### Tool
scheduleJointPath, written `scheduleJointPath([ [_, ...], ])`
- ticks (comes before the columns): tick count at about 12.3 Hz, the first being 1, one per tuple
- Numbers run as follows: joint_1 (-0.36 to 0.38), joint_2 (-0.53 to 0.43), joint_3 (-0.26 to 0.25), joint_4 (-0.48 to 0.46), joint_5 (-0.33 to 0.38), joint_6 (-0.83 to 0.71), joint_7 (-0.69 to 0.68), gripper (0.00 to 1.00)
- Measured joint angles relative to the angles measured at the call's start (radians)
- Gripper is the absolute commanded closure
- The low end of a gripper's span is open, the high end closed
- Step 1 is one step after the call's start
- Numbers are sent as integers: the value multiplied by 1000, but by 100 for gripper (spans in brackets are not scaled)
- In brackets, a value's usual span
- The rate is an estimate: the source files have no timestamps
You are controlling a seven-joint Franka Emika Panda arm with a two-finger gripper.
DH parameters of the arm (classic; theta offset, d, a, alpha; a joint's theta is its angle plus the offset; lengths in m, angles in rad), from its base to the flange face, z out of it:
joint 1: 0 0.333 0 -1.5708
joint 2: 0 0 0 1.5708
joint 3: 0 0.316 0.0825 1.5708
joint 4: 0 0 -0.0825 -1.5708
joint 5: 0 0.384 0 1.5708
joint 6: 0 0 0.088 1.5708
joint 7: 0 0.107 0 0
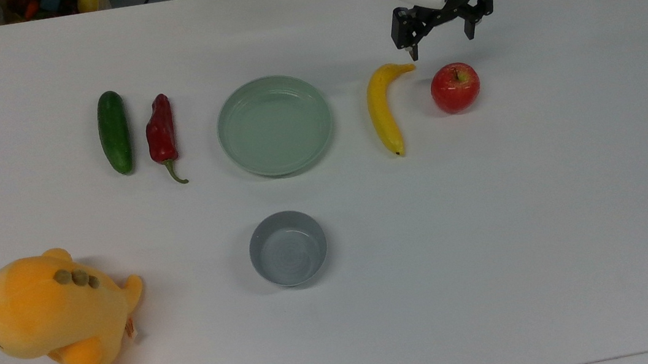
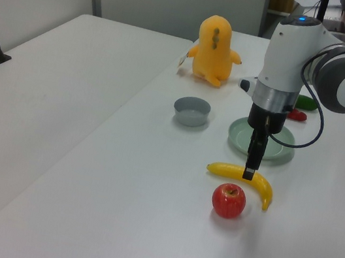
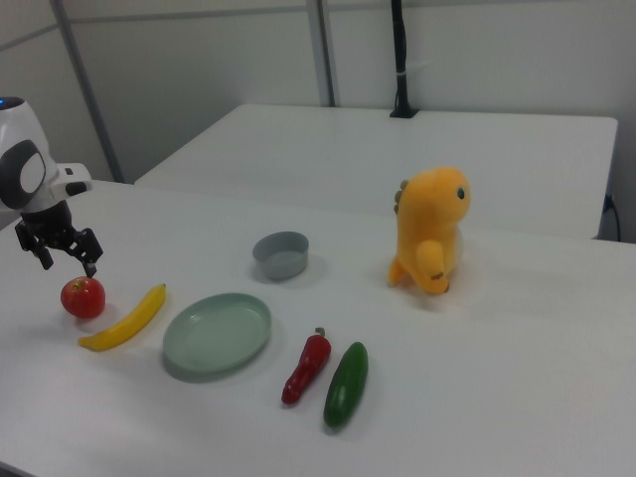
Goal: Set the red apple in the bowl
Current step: 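Move the open gripper down over the red apple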
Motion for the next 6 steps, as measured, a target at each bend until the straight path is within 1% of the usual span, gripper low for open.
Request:
scheduleJointPath([
  [3,3,2,0,5,0,-11,0,0],
  [6,28,46,1,33,0,-31,1,0],
])
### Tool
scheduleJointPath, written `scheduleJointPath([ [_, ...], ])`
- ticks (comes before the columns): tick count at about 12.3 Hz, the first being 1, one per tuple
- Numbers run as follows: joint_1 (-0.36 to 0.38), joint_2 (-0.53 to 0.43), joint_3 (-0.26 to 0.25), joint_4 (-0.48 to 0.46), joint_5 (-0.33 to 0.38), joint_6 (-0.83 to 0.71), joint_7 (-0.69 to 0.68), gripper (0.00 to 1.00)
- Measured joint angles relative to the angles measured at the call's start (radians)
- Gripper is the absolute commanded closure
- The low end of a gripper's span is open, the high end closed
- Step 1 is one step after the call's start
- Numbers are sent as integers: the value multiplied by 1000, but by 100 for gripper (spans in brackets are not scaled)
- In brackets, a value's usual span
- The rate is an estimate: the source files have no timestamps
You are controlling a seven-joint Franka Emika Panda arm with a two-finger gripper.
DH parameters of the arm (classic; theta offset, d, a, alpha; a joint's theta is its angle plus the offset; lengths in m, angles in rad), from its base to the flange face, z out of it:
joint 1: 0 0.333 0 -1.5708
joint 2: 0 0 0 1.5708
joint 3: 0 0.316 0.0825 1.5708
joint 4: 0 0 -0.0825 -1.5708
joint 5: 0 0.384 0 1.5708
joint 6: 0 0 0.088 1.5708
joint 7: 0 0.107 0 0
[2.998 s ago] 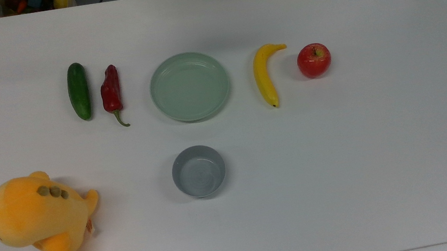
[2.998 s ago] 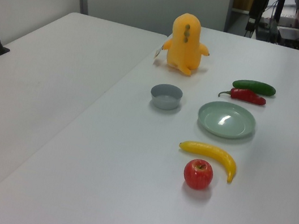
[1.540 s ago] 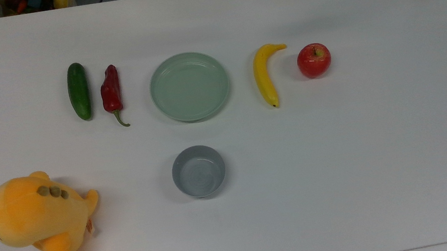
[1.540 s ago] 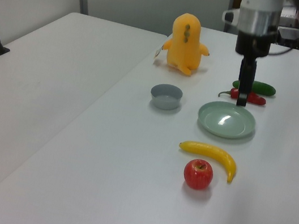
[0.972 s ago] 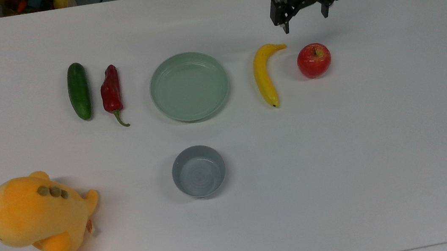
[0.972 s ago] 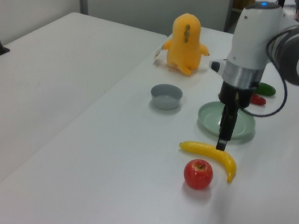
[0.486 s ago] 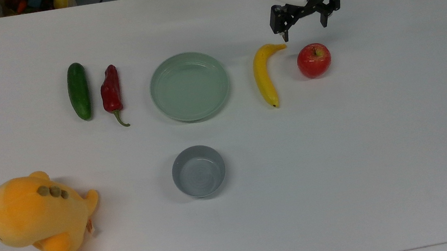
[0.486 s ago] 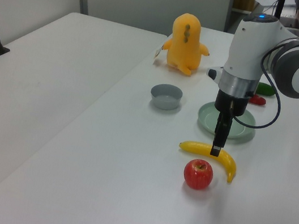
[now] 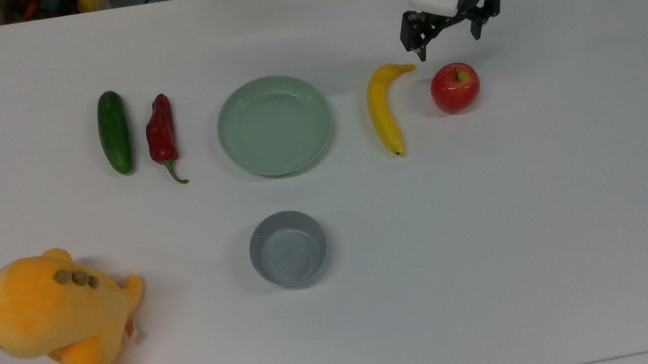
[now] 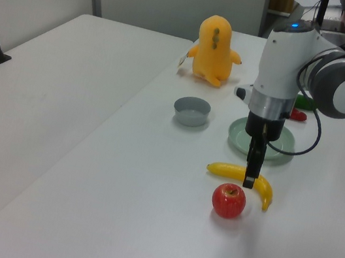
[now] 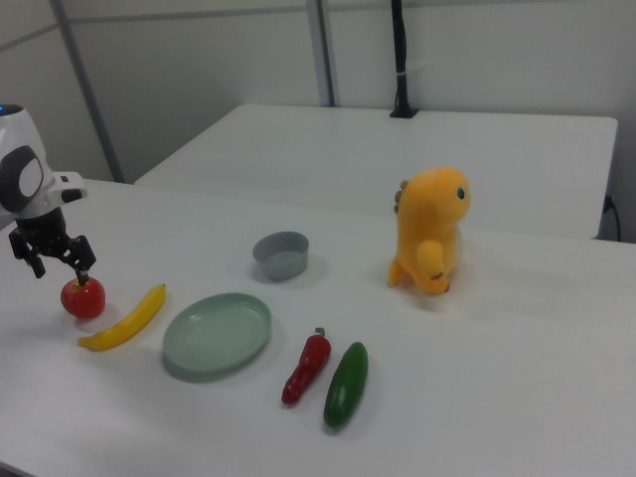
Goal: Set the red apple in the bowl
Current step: 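Move the open gripper down over the red apple, then close the gripper on the red apple and lift it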
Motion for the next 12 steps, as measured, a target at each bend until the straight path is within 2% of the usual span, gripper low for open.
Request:
scheduleJointPath([
  [2,28,45,0,19,-22,17,30,0],
  [5,30,113,0,32,-112,72,97,0],
  [7,29,132,0,36,-137,120,107,0],
  [8,29,141,0,36,-172,123,113,12],
  [9,30,156,0,36,-211,130,134,51],
  [10,30,172,0,37,-232,138,143,82],
  [11,30,173,0,39,-237,139,144,100],
  [12,31,173,1,41,-243,139,143,100],
])
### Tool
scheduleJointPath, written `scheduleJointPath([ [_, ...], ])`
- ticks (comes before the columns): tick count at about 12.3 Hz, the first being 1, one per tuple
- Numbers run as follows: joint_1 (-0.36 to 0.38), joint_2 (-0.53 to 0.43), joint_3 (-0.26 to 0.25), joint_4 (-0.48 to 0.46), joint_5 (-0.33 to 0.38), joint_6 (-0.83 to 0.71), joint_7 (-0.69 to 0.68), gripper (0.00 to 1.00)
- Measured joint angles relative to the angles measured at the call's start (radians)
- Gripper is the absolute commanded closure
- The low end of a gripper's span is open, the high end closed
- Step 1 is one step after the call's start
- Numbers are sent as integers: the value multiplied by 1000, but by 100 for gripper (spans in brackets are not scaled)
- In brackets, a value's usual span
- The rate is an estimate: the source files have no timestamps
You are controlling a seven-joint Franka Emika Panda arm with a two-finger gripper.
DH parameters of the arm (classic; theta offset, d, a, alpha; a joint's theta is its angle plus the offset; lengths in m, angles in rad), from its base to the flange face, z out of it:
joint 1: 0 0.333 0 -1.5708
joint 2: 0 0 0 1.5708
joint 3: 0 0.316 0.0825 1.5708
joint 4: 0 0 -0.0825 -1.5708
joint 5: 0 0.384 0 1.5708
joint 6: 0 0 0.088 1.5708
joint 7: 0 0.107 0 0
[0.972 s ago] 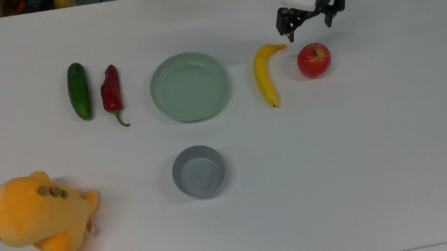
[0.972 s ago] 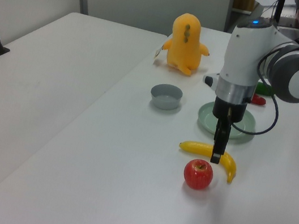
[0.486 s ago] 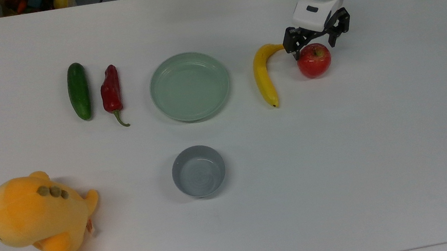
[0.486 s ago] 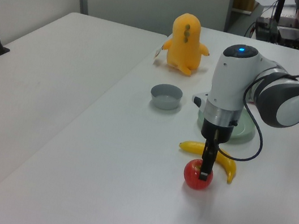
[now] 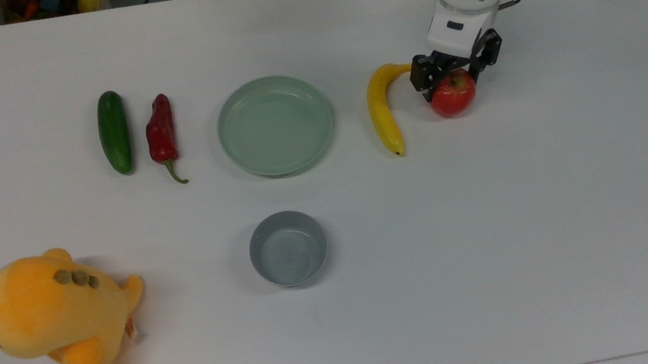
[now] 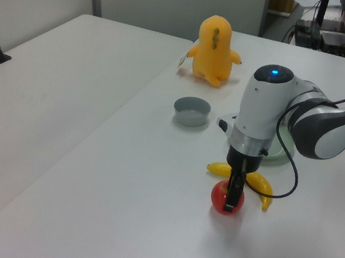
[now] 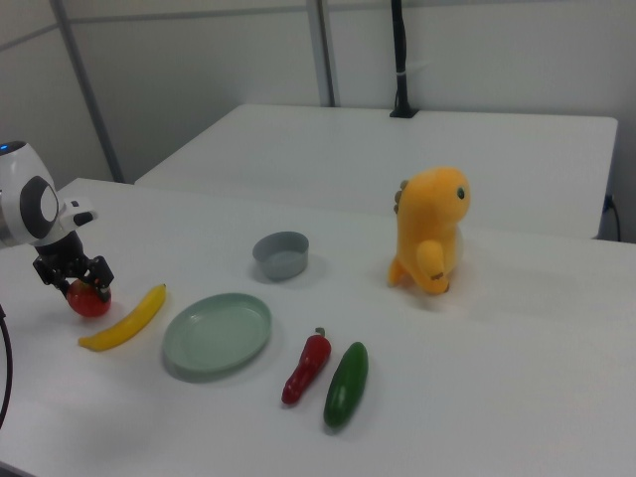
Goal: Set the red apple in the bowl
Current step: 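Close the gripper on the red apple and lift it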
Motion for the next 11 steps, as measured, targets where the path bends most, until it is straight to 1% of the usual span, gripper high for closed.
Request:
scheduleJointPath([
  [4,-3,0,0,3,-5,0,0,100],
  [6,-16,-8,-2,19,-5,0,0,100],
  [8,-42,-30,-4,56,-4,-15,-1,100],
  [9,-56,-38,-5,84,2,-48,-10,100],
  [10,-74,-45,-10,135,39,-99,-54,100],
  [11,-81,-48,-32,184,92,-149,-113,99],
])
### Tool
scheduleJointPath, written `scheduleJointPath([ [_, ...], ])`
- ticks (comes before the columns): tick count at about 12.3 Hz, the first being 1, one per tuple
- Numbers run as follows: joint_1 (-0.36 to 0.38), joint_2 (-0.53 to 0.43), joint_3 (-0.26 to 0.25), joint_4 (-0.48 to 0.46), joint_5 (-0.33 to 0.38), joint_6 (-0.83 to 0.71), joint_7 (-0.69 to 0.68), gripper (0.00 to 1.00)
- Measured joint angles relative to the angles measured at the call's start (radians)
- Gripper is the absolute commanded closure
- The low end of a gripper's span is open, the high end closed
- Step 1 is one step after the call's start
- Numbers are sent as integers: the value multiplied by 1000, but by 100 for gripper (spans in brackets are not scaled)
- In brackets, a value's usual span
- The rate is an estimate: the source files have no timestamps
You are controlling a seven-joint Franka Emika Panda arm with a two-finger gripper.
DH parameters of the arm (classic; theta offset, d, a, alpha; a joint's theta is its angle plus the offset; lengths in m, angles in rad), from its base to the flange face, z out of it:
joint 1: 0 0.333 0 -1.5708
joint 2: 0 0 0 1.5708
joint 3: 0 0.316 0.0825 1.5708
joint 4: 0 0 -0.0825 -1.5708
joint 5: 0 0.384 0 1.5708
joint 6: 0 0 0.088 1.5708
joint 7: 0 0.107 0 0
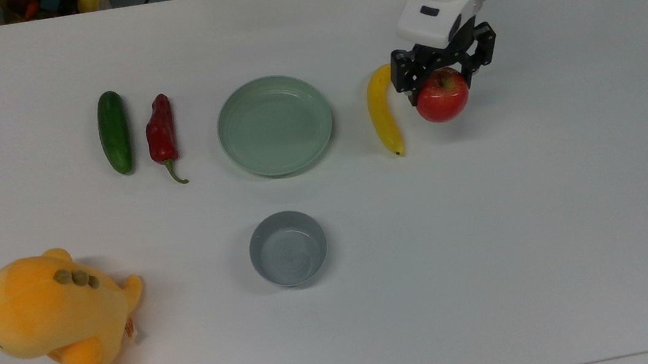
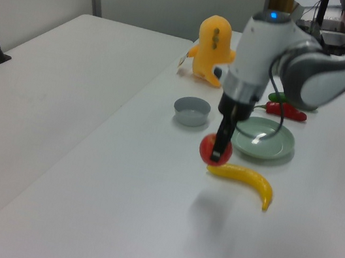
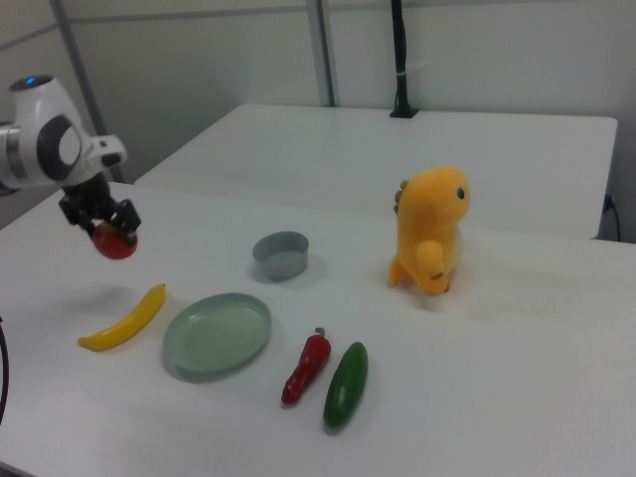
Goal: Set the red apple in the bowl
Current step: 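Close the gripper on the red apple and lift it, then carry the red apple over the plate to the grey bowl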
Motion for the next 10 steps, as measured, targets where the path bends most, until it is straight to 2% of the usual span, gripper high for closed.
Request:
scheduleJointPath([
  [2,-4,0,-73,110,57,-137,-108,99],
  [4,-5,10,-138,203,68,-232,-170,99],
  [7,-4,41,-212,277,90,-254,-231,99],
  [10,-4,122,-282,373,94,-256,-293,99],
])
